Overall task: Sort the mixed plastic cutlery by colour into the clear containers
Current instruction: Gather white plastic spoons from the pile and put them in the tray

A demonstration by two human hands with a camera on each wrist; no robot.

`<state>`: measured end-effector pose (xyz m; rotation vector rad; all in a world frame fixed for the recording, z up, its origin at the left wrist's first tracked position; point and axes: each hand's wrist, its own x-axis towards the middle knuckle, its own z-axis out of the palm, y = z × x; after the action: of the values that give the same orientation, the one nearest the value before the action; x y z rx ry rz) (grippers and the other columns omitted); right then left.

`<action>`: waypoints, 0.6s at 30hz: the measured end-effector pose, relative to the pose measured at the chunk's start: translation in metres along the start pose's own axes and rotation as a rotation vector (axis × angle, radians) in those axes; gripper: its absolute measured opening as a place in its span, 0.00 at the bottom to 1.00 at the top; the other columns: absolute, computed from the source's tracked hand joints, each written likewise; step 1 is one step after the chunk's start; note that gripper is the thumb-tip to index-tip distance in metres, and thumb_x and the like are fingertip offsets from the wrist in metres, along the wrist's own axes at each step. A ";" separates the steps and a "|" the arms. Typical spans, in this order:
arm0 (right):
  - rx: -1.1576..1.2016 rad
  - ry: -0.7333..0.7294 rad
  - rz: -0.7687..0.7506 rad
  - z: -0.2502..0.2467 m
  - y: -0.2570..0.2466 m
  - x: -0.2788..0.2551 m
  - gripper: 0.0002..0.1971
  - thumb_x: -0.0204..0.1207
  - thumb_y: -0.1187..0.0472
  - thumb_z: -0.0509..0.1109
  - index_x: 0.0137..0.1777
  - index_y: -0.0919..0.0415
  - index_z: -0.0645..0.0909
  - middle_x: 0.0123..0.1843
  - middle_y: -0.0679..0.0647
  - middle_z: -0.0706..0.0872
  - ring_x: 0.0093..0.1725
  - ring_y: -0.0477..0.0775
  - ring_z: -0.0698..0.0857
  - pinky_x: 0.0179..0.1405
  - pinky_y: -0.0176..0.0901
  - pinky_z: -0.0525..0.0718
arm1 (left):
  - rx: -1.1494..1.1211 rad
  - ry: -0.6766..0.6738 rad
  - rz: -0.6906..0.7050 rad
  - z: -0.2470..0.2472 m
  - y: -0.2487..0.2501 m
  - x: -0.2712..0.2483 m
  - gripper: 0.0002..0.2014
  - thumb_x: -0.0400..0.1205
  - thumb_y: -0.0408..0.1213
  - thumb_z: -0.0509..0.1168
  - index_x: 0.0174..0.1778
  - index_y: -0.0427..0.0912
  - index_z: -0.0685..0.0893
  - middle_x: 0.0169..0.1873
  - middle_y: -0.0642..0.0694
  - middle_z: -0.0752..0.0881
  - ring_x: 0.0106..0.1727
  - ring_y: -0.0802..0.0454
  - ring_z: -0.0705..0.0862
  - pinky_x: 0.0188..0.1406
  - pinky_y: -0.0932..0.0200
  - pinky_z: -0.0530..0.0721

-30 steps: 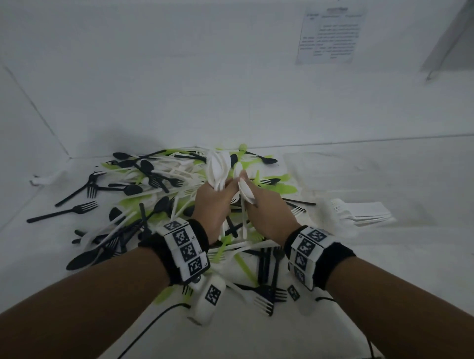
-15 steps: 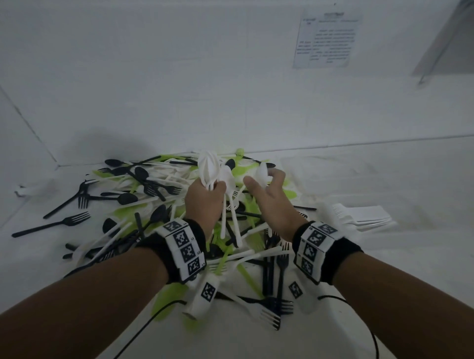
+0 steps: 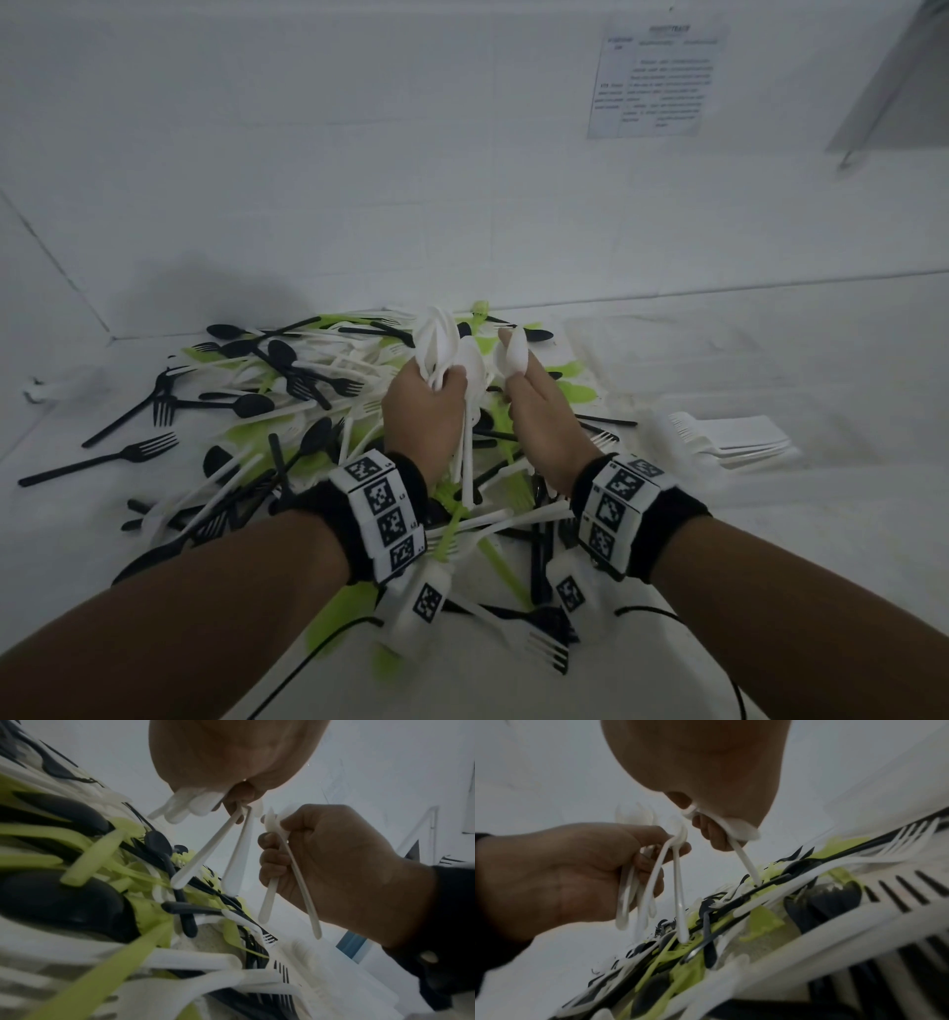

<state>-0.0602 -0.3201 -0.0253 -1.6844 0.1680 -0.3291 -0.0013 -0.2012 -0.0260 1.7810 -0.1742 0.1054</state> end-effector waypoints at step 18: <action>-0.025 -0.082 0.154 0.024 -0.001 0.003 0.15 0.92 0.58 0.58 0.63 0.61 0.85 0.55 0.55 0.92 0.56 0.52 0.90 0.55 0.47 0.88 | -0.150 -0.145 -0.123 -0.017 -0.017 -0.002 0.09 0.84 0.41 0.69 0.56 0.43 0.90 0.45 0.43 0.93 0.48 0.50 0.91 0.53 0.42 0.91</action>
<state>-0.0498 -0.2985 -0.0261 -1.6950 0.2404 -0.1424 0.0004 -0.1811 -0.0386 1.6458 -0.1716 -0.1231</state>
